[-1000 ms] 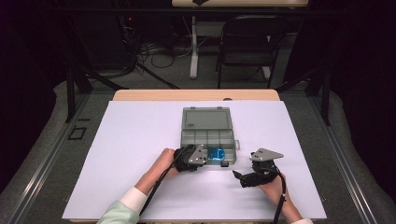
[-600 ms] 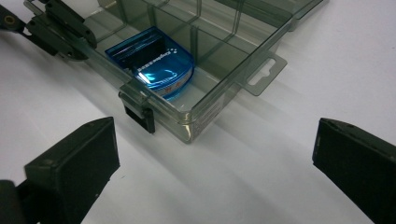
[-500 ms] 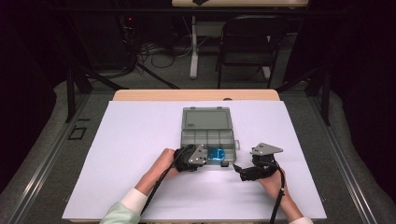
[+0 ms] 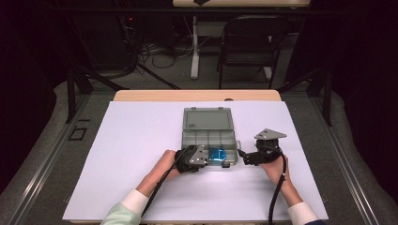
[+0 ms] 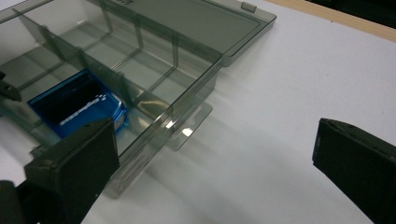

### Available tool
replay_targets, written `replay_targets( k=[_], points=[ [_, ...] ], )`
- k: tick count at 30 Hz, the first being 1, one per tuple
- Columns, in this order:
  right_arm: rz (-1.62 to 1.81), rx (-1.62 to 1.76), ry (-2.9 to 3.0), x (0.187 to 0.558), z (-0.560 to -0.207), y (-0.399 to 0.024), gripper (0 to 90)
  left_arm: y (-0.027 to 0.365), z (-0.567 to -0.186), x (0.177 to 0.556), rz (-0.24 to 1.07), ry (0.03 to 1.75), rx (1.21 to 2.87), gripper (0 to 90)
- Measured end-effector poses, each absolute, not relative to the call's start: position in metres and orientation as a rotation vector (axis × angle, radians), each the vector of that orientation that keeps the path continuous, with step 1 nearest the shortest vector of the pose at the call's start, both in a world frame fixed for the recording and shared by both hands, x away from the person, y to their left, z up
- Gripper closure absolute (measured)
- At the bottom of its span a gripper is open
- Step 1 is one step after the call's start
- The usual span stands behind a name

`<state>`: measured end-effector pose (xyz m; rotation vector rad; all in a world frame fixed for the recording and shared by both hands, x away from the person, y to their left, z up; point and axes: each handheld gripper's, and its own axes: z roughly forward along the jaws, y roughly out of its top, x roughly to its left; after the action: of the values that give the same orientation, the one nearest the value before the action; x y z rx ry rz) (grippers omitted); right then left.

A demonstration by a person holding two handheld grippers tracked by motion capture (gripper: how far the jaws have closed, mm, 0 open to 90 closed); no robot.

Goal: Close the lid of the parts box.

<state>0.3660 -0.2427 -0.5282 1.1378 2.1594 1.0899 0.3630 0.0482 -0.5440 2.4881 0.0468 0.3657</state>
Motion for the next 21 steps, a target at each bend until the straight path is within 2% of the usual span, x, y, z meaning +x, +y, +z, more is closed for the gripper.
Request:
replay_targets(
  k=[21],
  points=[
    [1.133, 1.182, 2.213, 0.438, -0.523, -0.246, 0.0, 0.049, -0.544, 0.364, 0.359, 0.044, 2.493, 81.0]
  ],
)
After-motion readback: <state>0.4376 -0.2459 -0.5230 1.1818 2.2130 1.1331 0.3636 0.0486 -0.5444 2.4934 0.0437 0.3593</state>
